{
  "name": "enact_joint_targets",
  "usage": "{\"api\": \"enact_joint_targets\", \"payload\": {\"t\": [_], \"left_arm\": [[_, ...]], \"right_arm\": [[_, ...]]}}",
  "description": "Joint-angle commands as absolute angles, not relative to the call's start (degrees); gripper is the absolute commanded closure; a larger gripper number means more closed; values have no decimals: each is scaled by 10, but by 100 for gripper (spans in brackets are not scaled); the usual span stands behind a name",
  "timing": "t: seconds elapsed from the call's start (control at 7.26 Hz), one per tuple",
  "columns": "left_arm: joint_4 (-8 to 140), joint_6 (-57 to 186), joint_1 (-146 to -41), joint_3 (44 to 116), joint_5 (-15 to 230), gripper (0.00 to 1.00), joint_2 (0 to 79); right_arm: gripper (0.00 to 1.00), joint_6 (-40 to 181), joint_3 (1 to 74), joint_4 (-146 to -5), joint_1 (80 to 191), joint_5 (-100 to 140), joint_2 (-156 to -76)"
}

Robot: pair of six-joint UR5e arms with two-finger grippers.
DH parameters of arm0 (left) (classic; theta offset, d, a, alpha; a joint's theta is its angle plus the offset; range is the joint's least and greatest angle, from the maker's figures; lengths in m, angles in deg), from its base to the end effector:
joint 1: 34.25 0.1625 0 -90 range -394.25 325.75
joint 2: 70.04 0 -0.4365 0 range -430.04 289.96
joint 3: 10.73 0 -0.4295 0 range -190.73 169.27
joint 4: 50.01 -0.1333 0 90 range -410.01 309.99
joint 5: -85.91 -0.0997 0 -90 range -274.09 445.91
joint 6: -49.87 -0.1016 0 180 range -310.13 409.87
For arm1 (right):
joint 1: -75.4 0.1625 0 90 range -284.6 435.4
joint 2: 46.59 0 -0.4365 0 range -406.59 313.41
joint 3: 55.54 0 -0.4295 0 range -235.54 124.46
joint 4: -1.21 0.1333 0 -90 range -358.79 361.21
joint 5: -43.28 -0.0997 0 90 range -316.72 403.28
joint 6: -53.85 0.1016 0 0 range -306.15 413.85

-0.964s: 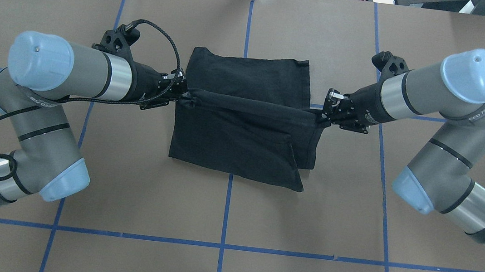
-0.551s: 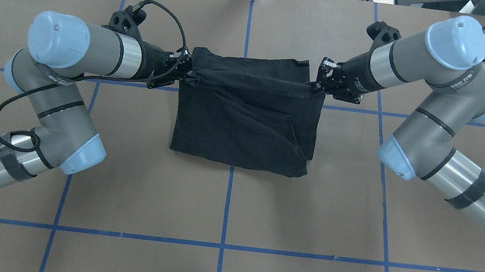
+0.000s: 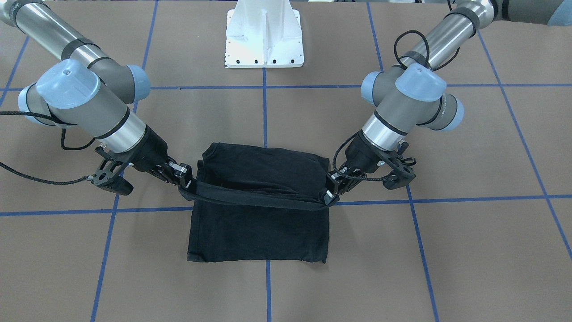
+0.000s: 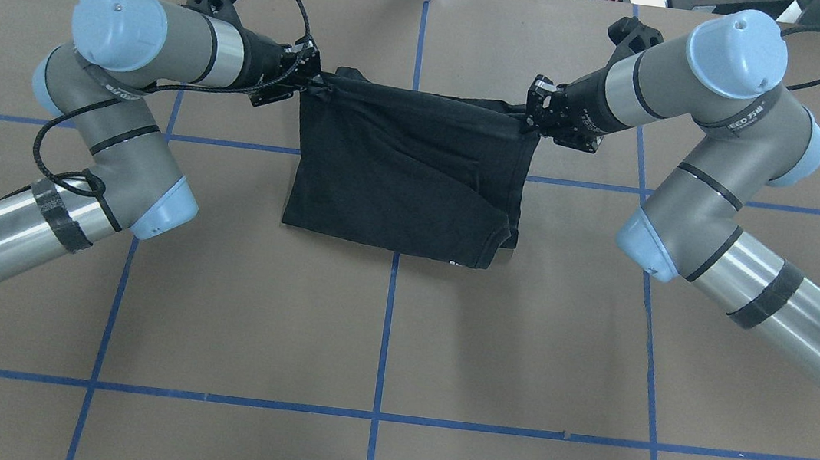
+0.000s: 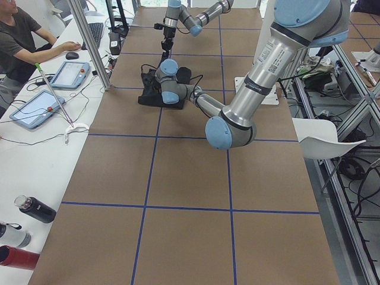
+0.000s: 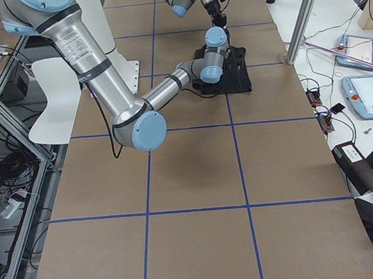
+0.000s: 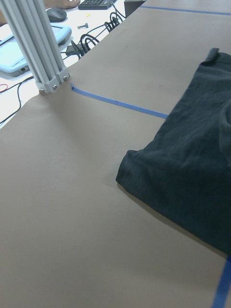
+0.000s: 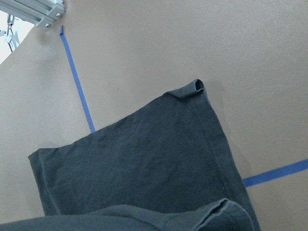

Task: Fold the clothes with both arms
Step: 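Lift the near corners with both grippers and fold them toward the far edge, then lay the held corners onto the shirt's far edge with both grippers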

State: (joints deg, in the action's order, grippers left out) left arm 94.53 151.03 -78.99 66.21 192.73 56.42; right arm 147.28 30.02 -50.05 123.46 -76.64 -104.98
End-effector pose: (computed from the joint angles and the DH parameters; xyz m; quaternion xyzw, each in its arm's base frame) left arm 0.4735 -0.6155 0.2658 0.0709 0.6285 -0.2792 0.7225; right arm -0.4278 -0.5997 0.2830 -0.0008 -0.5684 0.2256 0.7912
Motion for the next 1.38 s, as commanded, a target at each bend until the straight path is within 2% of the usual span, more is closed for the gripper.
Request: {"api": "enact_joint_targets", "payload": {"t": [0.0,0.55,0.96,1.24], "left_arm": [[984,1510,-799,620,1926,100,581],[984,1512,-815,589,1924,100,624],[1026,1513,-813,486,1901,100,677],[1033,1513,-812,467,1897,100,683]], "right_arm": [[100,1473,284,-500,1232,-758,-1037],[100,1473,280,-498,1236,-756,-1026],[100,1473,255,-497,1235,-753,-1026],[100,1473,240,-496,1235,-753,-1026]]}}
